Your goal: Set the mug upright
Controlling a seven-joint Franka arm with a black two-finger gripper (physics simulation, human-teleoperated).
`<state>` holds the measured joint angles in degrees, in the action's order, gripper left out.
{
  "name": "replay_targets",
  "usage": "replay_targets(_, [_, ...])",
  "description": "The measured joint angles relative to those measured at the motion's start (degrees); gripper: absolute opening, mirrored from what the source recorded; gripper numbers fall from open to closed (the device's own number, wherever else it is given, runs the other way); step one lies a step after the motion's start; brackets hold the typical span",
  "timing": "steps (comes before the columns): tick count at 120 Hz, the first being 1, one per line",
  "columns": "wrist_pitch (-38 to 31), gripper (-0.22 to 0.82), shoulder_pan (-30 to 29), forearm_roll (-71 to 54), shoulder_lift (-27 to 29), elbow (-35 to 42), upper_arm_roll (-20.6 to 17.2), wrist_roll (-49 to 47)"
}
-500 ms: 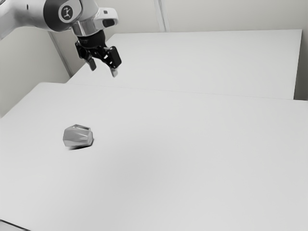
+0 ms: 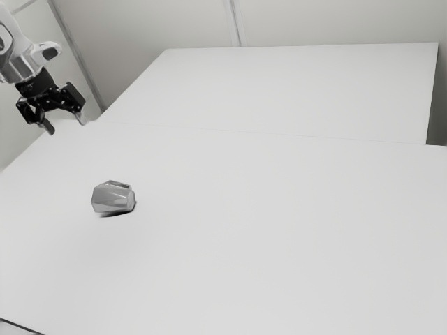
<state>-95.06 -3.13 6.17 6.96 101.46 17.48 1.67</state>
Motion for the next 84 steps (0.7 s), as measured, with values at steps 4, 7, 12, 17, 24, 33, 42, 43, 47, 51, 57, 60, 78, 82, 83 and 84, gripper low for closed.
replay_targets(4, [-0.52,0.6,-1.54,2.97,-2.16,0.12,1.75,1.16])
replay_targets(7, [-0.86,0.6,-3.0,5.11,-3.66,0.17,2.6,2.16])
replay_targets(12, [-1.33,0.6,-5.7,8.6,-6.18,0.22,3.47,4.08])
replay_targets(17, [-1.71,0.6,-8.62,12.07,-9.08,0.21,3.97,6.4])
replay_targets(24, [-1.99,0.6,-12.4,16.97,-13.95,-0.12,4.26,10.15])
replay_targets(33, [-0.98,0.6,-15.47,21.74,-21.44,-3.28,4.37,15.49])
replay_targets(42, [1.54,0.6,-17.85,25.51,-29.15,-8.85,4.39,20.97])
replay_targets(43, [1.79,0.6,-18.05,25.9,-29.79,-9.21,4.39,21.57])
replay_targets(47, [2.74,0.6,-18.64,27.49,-32.07,-10.19,4.4,23.94])
replay_targets(51, [3.55,0.6,-19.04,29.2,-33.92,-10.71,4.39,26.28])
replay_targets(57, [4.55,0.6,-19.5,32.02,-35.55,-10.32,4.4,29.73])
replay_targets(60, [5.0,0.6,-19.62,33.48,-36.04,-9.88,4.4,31.42])
replay_targets(78, [8.36,0.6,-20.07,41.72,-37.38,-5.55,4.39,40.63])
replay_targets(82, [9.0,0.6,-20.16,43.38,-37.43,-4.54,4.39,42.53])
replay_targets(83, [9.14,0.6,-20.17,43.77,-37.44,-4.37,4.39,42.99])
replay_targets(84, [9.28,0.6,-20.18,44.16,-37.45,-4.22,4.4,43.44])
